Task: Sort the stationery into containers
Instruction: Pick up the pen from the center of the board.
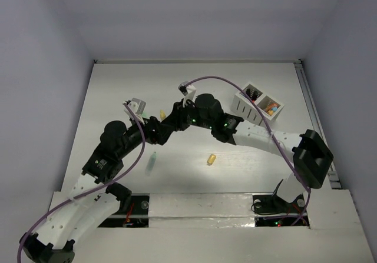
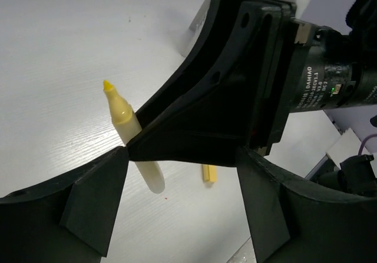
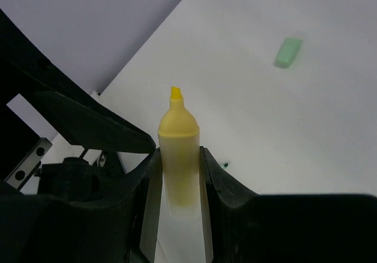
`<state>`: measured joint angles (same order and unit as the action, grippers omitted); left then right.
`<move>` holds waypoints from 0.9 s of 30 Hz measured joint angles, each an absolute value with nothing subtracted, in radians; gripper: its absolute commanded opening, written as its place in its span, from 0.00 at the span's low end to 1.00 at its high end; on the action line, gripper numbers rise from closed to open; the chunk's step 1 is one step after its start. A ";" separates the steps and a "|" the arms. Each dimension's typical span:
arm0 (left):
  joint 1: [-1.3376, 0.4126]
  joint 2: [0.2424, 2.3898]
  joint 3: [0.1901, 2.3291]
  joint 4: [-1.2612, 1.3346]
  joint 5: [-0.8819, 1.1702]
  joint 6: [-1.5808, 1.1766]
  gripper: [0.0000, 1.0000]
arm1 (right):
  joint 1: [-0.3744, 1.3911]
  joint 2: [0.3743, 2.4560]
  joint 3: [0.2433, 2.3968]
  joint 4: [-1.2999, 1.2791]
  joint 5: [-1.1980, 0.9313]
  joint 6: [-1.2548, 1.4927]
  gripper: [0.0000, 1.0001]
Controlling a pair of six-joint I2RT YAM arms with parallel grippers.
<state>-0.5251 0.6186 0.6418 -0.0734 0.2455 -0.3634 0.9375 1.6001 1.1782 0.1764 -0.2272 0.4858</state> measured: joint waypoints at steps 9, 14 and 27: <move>-0.524 0.587 0.630 -0.072 0.200 -0.410 0.67 | 0.937 1.597 1.162 0.264 -0.130 0.521 0.00; -0.524 0.581 0.628 -0.072 0.182 -0.429 0.78 | 0.937 1.582 1.162 0.271 -0.078 0.516 0.00; -0.524 0.589 0.608 -0.059 0.151 -0.455 0.76 | 0.937 1.494 1.158 0.271 -0.032 0.487 0.00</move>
<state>-0.5236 0.5888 0.6083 -0.0589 0.1509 -0.4545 0.9375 1.4940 1.1584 0.2714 -0.0319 0.4873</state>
